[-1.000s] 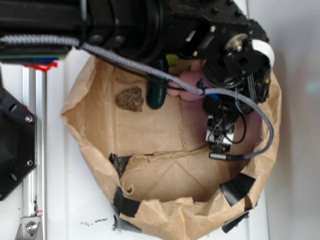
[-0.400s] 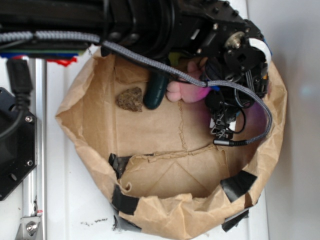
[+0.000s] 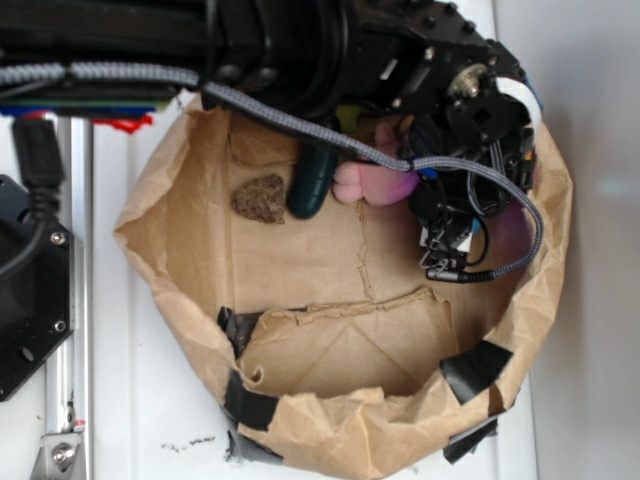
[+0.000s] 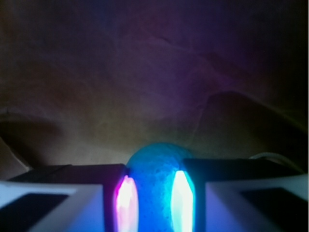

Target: Grab the blue ball.

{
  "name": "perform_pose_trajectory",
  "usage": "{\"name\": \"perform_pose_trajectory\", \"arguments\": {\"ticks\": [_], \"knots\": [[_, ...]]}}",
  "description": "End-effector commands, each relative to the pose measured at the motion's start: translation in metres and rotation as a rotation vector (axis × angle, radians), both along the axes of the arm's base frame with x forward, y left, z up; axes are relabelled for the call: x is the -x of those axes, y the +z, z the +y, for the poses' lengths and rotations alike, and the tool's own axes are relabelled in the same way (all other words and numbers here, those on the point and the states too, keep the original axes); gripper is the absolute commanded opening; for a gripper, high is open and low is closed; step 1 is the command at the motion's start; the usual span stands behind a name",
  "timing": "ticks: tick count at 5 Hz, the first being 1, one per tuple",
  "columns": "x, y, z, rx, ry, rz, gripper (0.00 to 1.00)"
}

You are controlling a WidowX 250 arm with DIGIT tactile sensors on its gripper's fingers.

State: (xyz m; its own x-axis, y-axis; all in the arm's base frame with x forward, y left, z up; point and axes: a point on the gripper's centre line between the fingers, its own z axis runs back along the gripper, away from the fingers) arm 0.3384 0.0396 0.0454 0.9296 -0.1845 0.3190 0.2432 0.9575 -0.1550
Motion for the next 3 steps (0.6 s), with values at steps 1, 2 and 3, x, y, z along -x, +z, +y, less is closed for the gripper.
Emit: {"name": "perform_pose_trajectory", "arguments": {"ticks": [1, 2, 3], "knots": [[-0.002, 0.022, 0.000, -0.009, 0.006, -0.051, 0.00], [-0.003, 0.027, 0.000, -0.005, 0.022, -0.050, 0.00], [-0.002, 0.044, 0.000, 0.023, 0.060, -0.038, 0.00]]}}
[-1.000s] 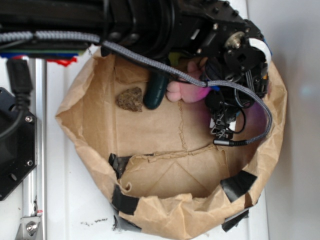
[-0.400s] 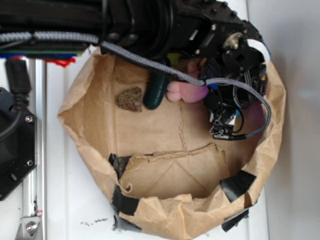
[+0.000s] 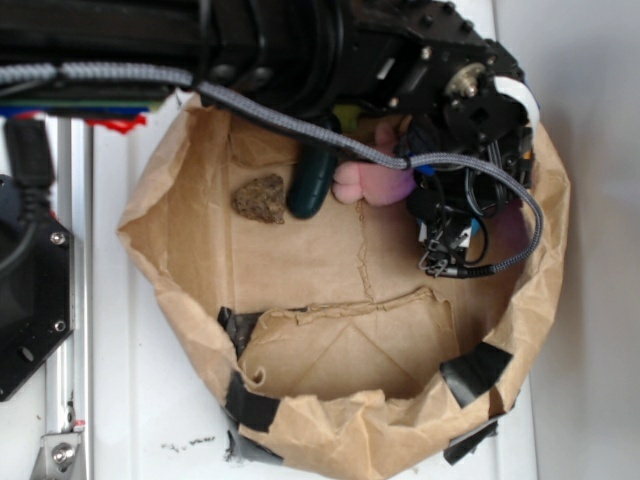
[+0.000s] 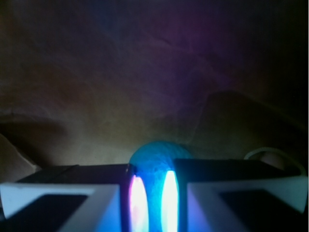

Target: Grab the blue ball.

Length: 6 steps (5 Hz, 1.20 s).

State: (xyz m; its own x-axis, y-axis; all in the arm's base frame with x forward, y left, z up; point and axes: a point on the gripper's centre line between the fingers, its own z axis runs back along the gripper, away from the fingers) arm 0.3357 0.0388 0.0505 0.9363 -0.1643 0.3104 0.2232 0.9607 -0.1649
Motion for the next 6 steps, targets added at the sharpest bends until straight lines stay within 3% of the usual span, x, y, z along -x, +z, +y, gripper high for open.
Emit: {"name": "perform_pose_trajectory", "arguments": {"ticks": [1, 2, 4, 6], "knots": [[0.004, 0.065, -0.008, 0.052, 0.116, -0.010, 0.00], [0.024, 0.087, -0.018, 0.091, 0.169, 0.037, 0.00], [0.064, 0.121, -0.039, 0.076, 0.221, 0.151, 0.00], [0.081, 0.133, -0.052, 0.034, 0.226, 0.162, 0.00]]}}
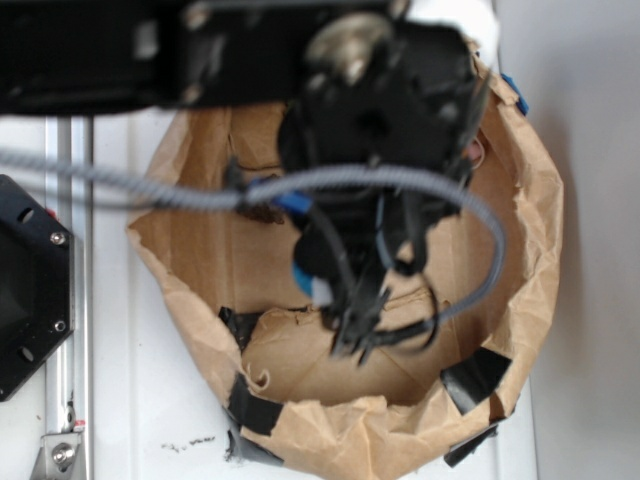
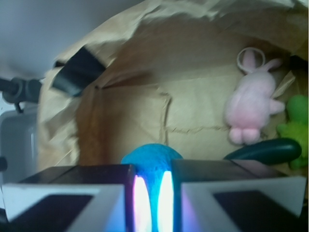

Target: Grab the blue ball.

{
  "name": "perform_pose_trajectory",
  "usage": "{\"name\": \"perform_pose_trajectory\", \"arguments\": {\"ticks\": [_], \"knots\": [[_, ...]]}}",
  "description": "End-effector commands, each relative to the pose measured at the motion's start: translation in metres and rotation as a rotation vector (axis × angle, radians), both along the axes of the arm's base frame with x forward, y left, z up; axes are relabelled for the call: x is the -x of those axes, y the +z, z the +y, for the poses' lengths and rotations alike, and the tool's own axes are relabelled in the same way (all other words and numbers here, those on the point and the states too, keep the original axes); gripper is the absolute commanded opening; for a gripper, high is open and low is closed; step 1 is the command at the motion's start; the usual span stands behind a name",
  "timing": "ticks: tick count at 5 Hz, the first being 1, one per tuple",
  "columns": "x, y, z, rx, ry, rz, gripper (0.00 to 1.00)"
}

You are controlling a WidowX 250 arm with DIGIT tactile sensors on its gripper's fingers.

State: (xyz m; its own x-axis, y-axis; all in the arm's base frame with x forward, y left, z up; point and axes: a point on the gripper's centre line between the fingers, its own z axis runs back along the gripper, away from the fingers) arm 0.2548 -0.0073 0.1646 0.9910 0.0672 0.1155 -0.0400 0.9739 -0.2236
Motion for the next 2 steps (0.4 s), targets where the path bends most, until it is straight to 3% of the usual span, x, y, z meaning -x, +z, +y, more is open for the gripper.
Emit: {"name": "perform_pose_trajectory", "arguments": {"ticks": [1, 2], "knots": [[-0.0038, 0.0161, 0.0007, -0.001, 0.019, -0.028, 0.00], [-0.0078, 0.0131, 0.0025, -0.012, 0.030, -0.023, 0.00]]}}
